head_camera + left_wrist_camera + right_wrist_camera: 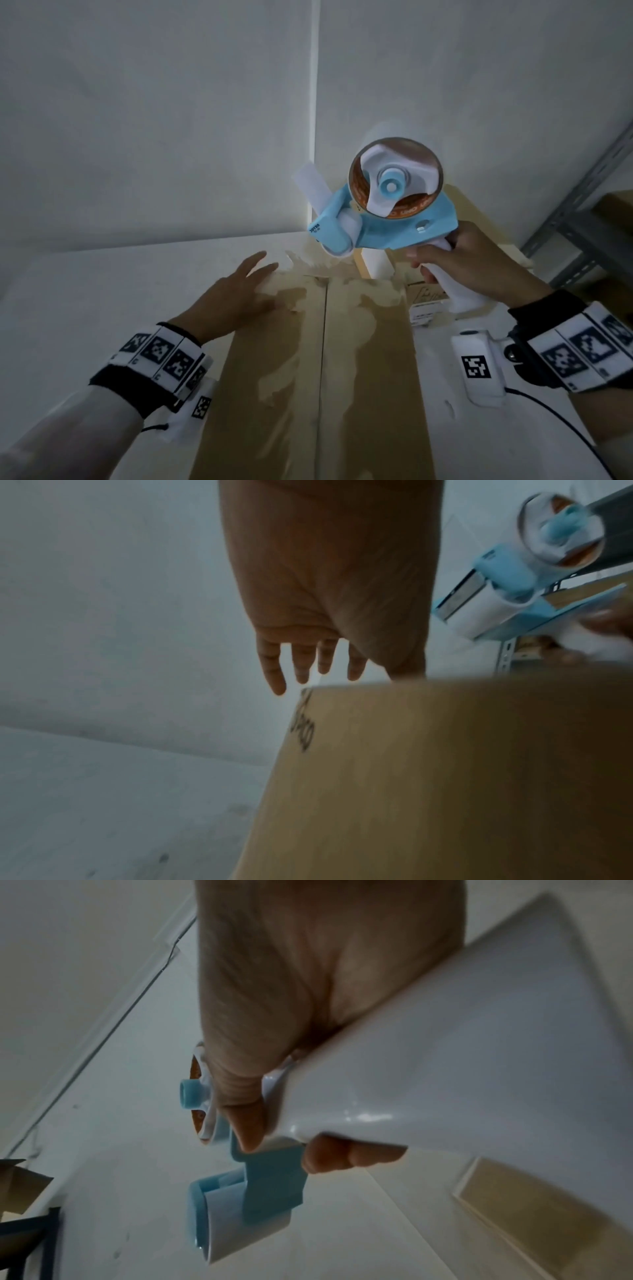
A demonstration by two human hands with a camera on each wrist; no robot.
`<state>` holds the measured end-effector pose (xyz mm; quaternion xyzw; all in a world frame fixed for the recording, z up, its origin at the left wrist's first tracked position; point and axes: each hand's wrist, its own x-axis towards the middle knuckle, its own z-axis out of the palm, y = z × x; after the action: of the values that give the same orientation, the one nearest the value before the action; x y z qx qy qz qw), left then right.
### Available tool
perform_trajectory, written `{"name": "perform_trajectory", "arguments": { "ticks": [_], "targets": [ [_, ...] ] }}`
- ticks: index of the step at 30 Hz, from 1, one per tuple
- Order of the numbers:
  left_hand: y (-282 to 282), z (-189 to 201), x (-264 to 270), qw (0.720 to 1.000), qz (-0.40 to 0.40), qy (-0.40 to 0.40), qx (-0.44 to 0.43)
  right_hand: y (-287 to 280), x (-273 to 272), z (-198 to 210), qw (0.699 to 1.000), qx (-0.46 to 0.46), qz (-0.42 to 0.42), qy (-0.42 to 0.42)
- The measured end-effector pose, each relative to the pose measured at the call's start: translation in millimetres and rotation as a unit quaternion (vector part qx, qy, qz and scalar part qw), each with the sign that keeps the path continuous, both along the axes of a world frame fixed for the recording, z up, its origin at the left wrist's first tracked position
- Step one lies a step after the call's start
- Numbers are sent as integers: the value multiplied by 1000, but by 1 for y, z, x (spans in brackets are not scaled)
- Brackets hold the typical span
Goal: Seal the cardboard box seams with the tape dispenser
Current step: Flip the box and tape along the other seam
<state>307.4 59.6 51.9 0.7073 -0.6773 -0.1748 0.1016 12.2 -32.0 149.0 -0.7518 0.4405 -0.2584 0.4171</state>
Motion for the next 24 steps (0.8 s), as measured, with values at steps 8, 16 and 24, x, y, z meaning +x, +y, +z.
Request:
{"name": "perform_trajectory", "arguments": {
  "ticks": [8, 16, 24],
  "targets": [
    [-7, 68, -1, 978, 19, 192, -80, -2, 33, 14, 996, -33, 71, -34],
    [-9, 79, -12, 939, 34, 341, -13, 6, 50, 18, 991, -32, 112, -74],
    [-7, 81, -15, 884, 86, 459, 2, 9, 49, 10, 989, -36, 107, -94]
  ]
}}
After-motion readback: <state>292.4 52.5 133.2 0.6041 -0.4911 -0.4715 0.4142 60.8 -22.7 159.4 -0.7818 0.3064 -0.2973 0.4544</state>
